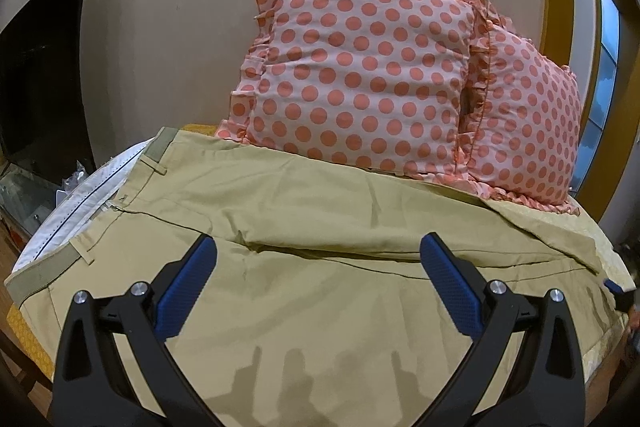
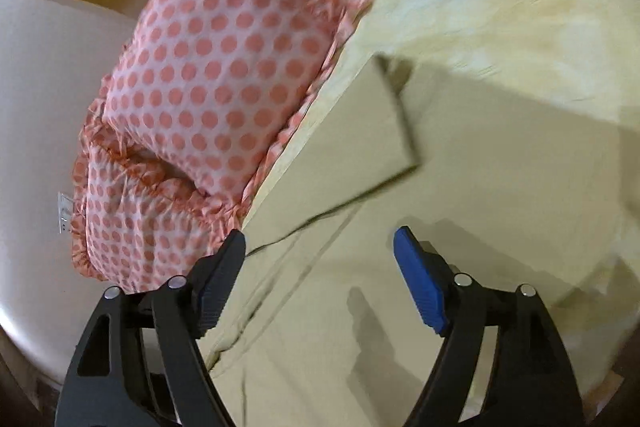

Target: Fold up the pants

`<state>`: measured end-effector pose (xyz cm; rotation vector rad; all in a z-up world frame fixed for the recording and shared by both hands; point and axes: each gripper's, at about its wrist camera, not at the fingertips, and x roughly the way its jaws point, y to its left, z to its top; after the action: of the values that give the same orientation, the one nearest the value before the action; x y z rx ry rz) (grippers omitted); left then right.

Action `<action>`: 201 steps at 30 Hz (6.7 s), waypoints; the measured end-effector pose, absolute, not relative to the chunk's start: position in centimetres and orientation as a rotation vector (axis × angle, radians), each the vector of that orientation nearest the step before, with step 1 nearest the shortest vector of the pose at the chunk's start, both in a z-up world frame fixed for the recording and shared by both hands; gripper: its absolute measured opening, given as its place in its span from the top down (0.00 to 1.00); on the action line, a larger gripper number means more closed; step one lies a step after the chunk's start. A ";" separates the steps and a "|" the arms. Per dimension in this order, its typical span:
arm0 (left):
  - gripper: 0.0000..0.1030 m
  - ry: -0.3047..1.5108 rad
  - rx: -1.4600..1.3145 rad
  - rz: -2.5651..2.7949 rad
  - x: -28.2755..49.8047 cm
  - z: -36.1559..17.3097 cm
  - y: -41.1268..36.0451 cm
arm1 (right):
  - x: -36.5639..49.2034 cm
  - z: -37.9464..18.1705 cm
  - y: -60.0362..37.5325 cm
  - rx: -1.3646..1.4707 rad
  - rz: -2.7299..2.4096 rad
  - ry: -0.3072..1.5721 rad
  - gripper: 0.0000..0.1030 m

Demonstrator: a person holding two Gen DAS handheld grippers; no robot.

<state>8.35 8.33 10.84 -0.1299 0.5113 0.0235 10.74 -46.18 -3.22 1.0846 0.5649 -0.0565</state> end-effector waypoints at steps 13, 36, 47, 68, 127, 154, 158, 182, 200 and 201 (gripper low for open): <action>0.02 0.536 -0.163 -0.074 10.0 10.3 8.5 | 14.8 -6.2 -49.1 1.137 -0.265 0.500 0.98; 0.52 1.017 -0.485 0.151 37.0 2.9 15.8 | 8.6 -4.6 -49.3 1.102 -0.130 0.292 0.98; 0.97 0.692 -0.511 -0.007 18.1 9.3 18.7 | 4.6 -3.1 -50.3 1.067 -0.140 0.250 0.98; 0.61 0.605 -0.516 0.041 -2.3 1.6 19.5 | -1.5 -6.2 -48.3 0.859 -0.393 0.392 0.41; 0.94 0.412 -0.060 -0.193 6.3 15.0 10.1 | 5.4 2.1 -26.2 0.525 0.528 0.508 0.09; 0.30 0.890 -0.284 -0.449 13.2 3.9 13.0 | 13.5 -2.8 -25.8 0.455 0.442 0.813 0.37; 0.30 0.953 -0.252 -0.445 14.2 2.2 11.5 | 13.8 -3.4 -26.9 0.510 0.529 0.838 0.77; 0.71 0.717 0.015 -0.215 21.6 6.4 7.5 | 21.7 2.1 -29.2 0.347 0.237 0.719 0.35; 0.12 0.769 -0.022 -0.228 9.0 2.9 5.0 | 8.8 -0.1 -20.1 0.025 0.213 0.734 0.01; 0.07 0.771 -0.019 -0.206 8.0 2.5 5.1 | 8.2 -0.5 -19.6 -0.004 0.192 0.733 0.01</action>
<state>8.03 5.14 2.52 -0.0192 0.7708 -0.2056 8.23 -19.61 -0.50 -0.0037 0.7328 0.1924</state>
